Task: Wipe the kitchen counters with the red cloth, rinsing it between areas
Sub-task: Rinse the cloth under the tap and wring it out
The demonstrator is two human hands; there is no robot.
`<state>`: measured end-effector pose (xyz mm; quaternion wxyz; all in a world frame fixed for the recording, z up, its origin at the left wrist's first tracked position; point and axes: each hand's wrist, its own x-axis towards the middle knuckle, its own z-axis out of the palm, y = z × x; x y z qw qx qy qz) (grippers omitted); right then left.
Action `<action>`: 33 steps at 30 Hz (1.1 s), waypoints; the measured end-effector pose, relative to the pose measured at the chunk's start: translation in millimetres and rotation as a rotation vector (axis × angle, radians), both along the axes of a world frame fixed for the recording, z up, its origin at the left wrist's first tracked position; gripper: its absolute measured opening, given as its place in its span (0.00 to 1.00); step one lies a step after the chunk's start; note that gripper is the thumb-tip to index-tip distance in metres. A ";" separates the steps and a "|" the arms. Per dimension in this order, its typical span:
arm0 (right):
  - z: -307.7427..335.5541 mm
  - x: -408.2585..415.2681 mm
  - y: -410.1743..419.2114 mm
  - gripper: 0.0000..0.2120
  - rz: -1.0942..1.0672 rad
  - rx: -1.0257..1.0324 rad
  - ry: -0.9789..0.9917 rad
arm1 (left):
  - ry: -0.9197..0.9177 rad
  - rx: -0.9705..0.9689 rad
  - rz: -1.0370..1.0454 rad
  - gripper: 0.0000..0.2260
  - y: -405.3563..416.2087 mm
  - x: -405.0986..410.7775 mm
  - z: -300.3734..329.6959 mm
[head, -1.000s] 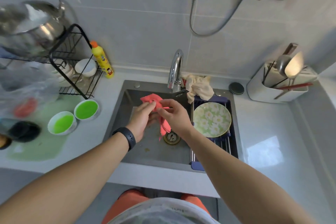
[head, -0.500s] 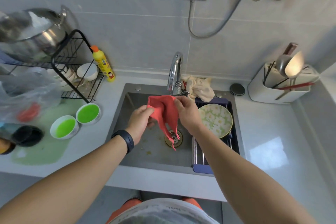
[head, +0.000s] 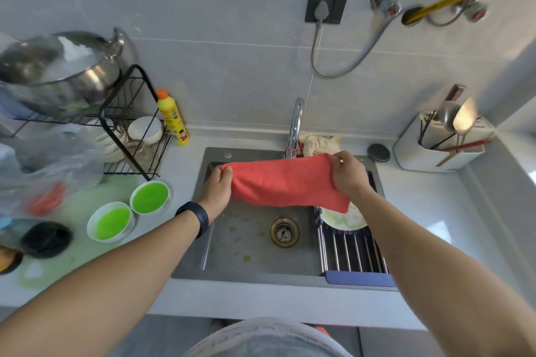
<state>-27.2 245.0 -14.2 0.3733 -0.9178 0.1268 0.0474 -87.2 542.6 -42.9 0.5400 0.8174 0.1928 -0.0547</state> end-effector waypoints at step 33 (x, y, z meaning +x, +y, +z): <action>-46.1 -21.5 -17.9 0.13 0.450 -0.499 0.042 | -0.058 0.506 -0.480 0.08 41.6 0.5 -32.2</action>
